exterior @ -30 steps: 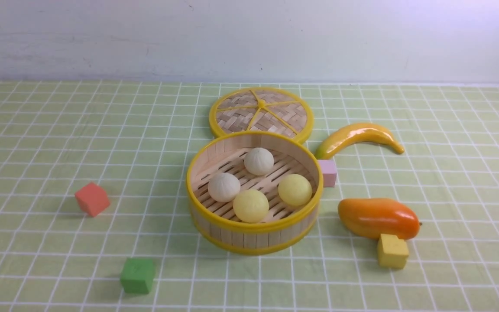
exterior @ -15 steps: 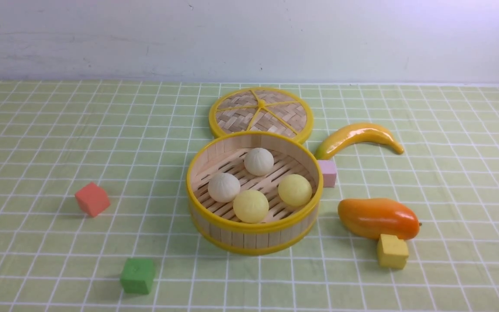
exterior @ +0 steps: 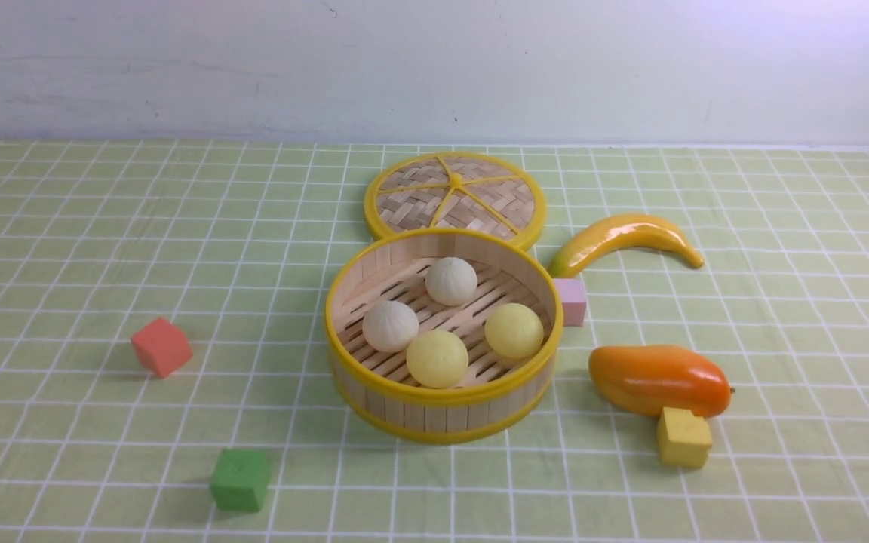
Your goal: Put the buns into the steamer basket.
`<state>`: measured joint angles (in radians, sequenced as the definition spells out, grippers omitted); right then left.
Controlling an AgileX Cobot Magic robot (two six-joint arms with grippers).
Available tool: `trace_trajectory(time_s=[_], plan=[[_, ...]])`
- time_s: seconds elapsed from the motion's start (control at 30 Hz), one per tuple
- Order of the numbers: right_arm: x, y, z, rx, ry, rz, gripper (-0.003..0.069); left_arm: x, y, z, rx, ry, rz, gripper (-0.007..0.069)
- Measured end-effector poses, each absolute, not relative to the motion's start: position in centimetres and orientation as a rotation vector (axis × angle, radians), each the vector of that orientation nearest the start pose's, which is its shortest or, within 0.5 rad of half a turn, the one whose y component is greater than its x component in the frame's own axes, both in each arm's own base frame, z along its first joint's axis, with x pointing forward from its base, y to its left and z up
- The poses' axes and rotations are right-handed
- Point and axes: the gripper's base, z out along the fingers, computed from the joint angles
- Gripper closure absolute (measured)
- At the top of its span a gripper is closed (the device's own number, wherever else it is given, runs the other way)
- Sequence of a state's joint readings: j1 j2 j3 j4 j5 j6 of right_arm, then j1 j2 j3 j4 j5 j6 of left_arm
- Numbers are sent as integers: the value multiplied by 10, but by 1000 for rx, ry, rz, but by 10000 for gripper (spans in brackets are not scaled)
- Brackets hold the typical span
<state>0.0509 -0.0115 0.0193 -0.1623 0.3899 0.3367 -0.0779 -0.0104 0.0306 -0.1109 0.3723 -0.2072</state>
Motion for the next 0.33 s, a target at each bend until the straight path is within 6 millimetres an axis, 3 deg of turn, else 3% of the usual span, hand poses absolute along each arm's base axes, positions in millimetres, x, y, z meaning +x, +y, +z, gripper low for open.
trace_trajectory(time_s=[0.33], plan=[[52,-3,173,170,1870,106,595,52,-8,170,-191,1875,-305,638]])
